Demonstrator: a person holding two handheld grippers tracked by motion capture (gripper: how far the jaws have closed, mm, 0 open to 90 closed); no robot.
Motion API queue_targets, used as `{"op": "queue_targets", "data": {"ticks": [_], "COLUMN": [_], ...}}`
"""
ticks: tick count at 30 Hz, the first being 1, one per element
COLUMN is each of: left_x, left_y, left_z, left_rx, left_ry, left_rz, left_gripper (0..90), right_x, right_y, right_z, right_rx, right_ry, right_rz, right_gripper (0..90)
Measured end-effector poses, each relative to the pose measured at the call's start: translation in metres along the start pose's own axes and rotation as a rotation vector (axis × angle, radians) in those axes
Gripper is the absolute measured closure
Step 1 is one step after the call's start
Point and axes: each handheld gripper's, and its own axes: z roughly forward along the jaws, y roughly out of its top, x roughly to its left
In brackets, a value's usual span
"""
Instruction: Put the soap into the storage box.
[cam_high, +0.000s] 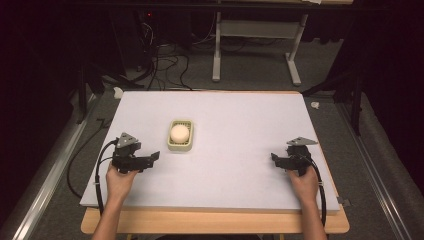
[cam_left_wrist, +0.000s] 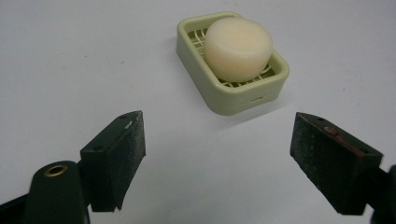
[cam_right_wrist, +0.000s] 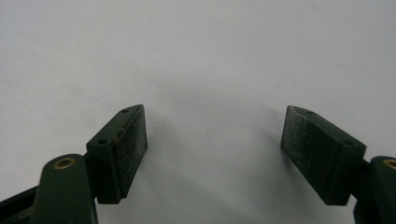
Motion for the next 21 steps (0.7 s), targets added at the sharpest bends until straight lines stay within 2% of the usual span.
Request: {"op": "queue_targets", "data": {"ticks": [10,21], "left_x": [0.002,0.006], "left_y": [-0.008,-0.015], "left_z": [0.003,0.006], "left_rx": [0.017,0.041], "left_ry": [-0.004,0.010], "left_rz": [-0.013,-0.023], "left_gripper": [18.9,18.9], "right_x": [0.000,0.000], "right_y": [0.000,0.000], "right_z": [0.000,0.000], "right_rx": [0.000,0.000], "right_ry": [0.000,0.001], "right_rz": [0.001,0.001], "right_gripper": [23.3,23.3]}}
